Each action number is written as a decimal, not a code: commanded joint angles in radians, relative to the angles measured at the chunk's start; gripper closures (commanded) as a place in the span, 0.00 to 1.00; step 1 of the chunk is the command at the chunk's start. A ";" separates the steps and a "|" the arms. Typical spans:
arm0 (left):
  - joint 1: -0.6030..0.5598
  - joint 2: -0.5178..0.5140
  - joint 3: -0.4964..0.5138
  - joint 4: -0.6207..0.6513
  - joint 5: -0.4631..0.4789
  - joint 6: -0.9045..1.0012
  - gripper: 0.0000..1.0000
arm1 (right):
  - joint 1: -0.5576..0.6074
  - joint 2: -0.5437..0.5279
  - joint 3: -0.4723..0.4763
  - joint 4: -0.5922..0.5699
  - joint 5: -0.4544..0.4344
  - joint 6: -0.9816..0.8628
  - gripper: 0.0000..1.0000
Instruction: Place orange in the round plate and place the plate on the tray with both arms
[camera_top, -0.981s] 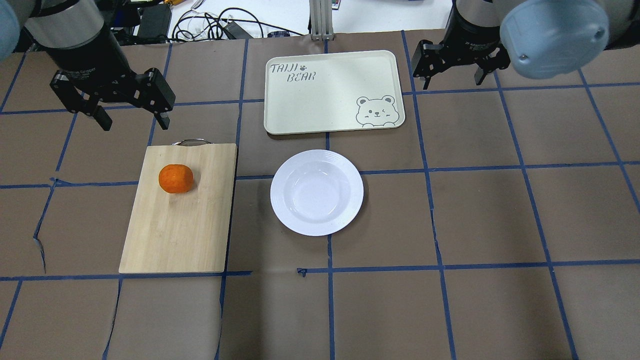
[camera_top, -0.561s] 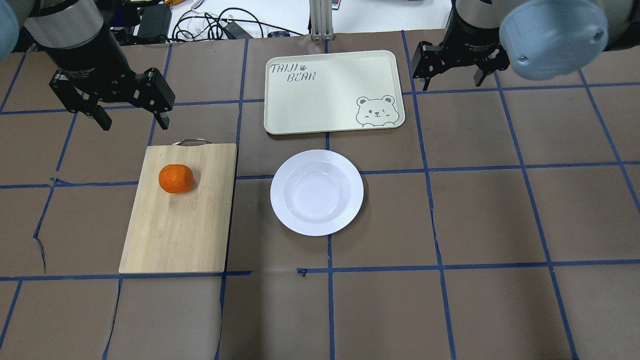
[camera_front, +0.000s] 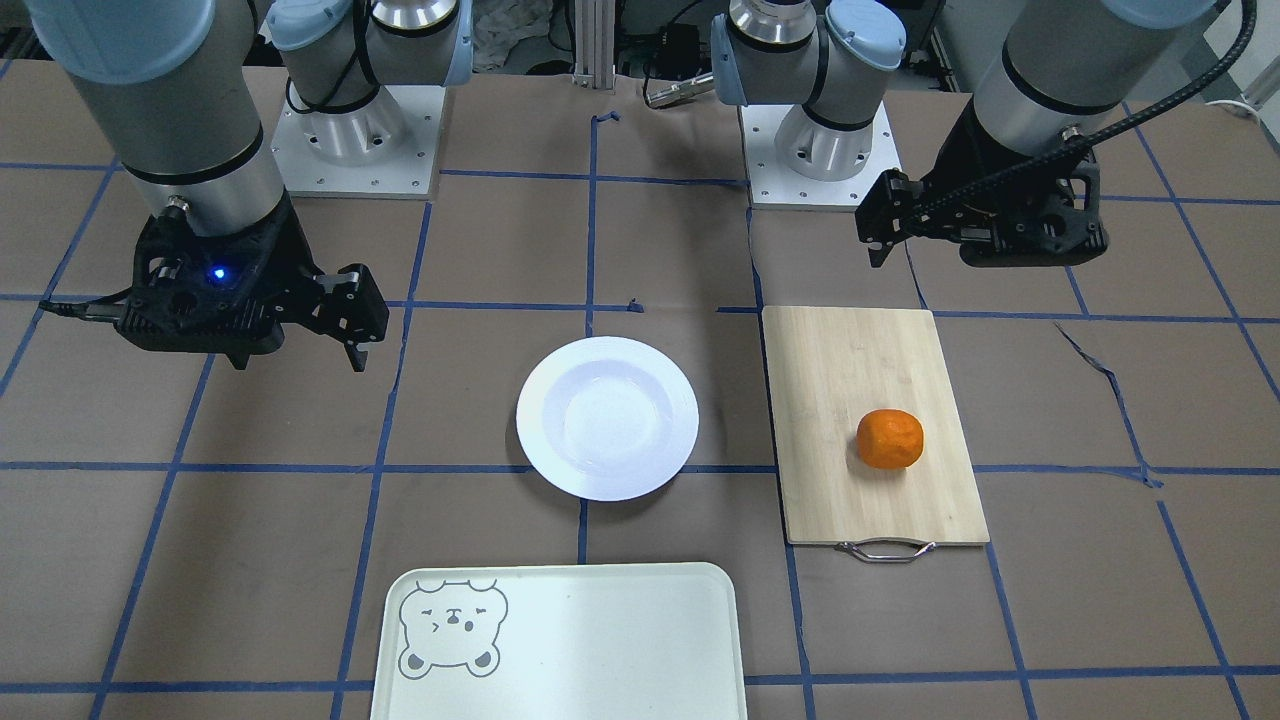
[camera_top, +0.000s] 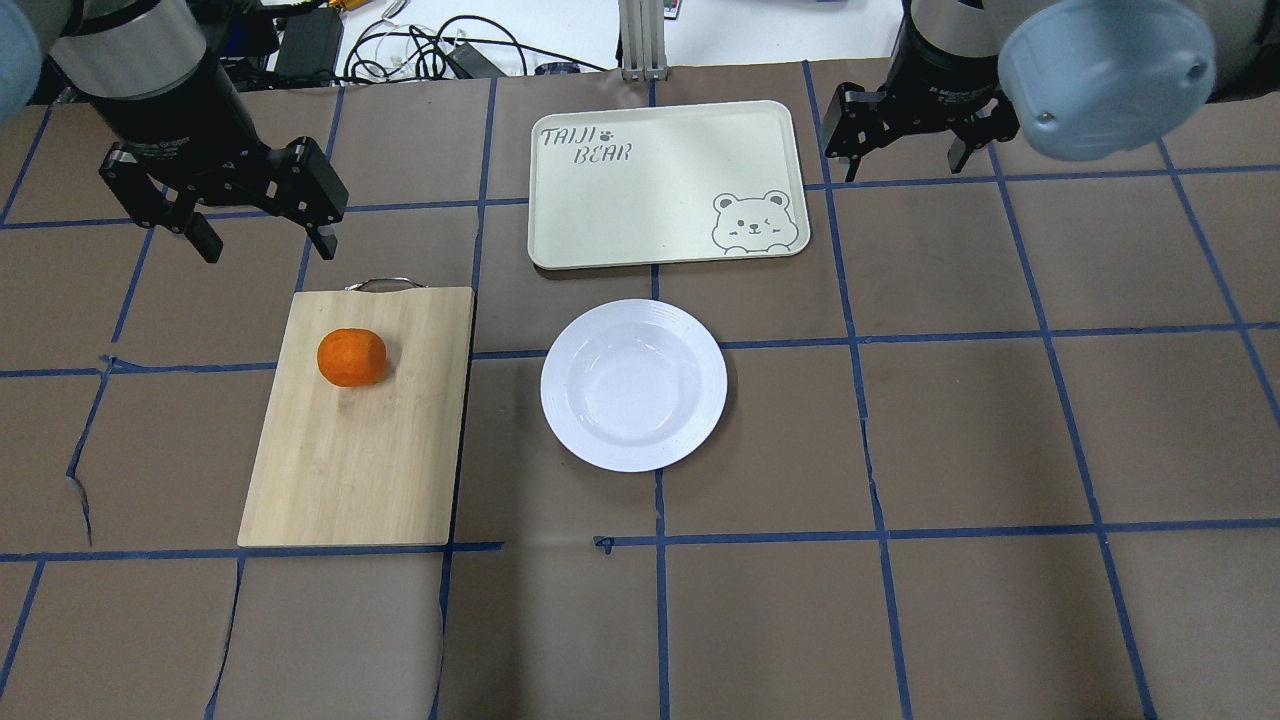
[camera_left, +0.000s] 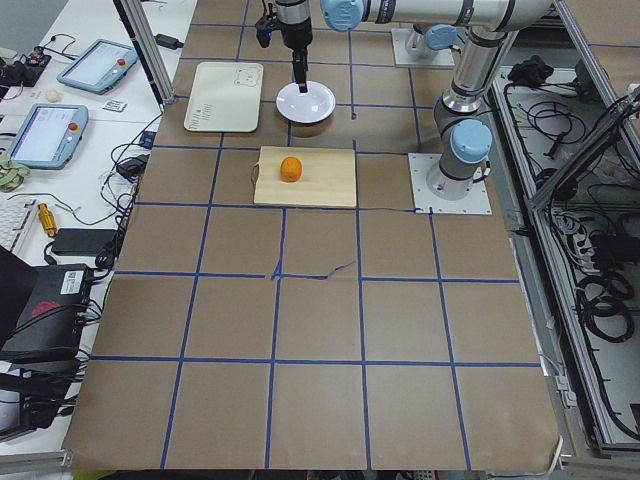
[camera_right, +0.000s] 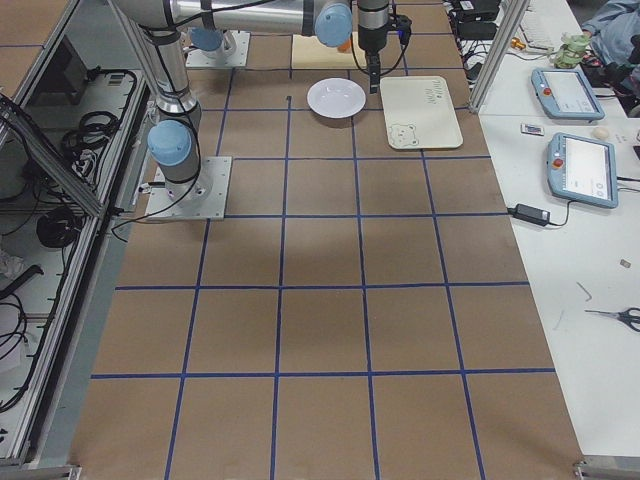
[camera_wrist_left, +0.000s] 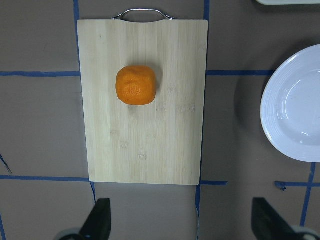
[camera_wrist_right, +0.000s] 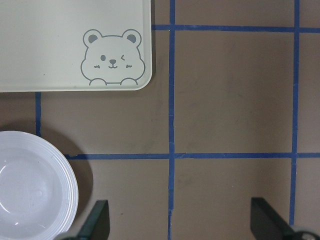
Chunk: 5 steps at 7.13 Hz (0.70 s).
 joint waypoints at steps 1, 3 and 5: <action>0.004 0.001 -0.005 0.000 -0.001 -0.001 0.00 | 0.001 0.001 0.001 0.000 0.000 0.000 0.00; 0.004 -0.020 -0.014 -0.002 0.003 -0.103 0.00 | -0.001 0.001 0.001 0.000 -0.002 -0.002 0.00; 0.030 -0.013 -0.048 0.000 0.000 -0.116 0.00 | -0.001 0.001 0.001 0.000 -0.002 -0.002 0.00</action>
